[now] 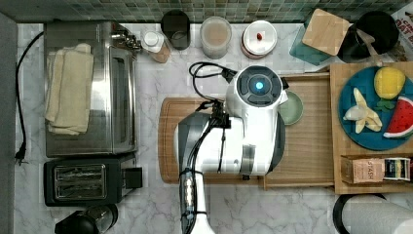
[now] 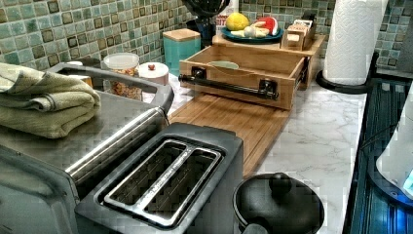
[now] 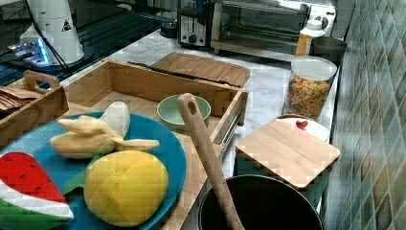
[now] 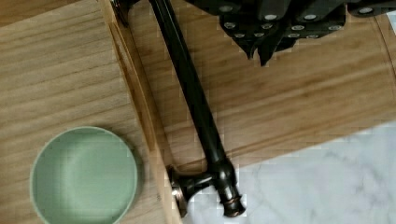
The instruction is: Close the drawer.
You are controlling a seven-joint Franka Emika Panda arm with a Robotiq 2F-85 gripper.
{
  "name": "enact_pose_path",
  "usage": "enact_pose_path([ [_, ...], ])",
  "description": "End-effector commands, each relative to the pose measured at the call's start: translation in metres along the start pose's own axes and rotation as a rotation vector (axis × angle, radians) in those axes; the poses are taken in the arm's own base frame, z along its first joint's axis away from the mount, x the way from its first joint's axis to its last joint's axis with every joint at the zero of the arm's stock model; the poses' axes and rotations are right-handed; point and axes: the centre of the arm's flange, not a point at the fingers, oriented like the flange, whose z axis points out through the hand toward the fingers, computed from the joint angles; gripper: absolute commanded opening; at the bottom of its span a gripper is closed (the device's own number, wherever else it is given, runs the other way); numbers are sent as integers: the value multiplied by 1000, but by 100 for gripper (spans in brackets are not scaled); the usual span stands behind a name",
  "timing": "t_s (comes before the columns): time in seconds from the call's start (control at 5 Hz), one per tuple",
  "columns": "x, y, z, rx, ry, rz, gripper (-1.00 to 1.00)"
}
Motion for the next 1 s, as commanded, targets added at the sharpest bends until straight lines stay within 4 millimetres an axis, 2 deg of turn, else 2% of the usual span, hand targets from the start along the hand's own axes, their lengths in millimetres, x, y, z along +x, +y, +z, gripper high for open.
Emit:
enact_pose_path([
  [0.2,-59,-77,-15,-101,179,-376,-100],
  [0.4,-55,-67,10,-73,119,-397,-100],
  [0.8,-70,-76,56,-133,161,-463,-100],
  [1.0,-77,-80,83,-177,168,-422,-100],
])
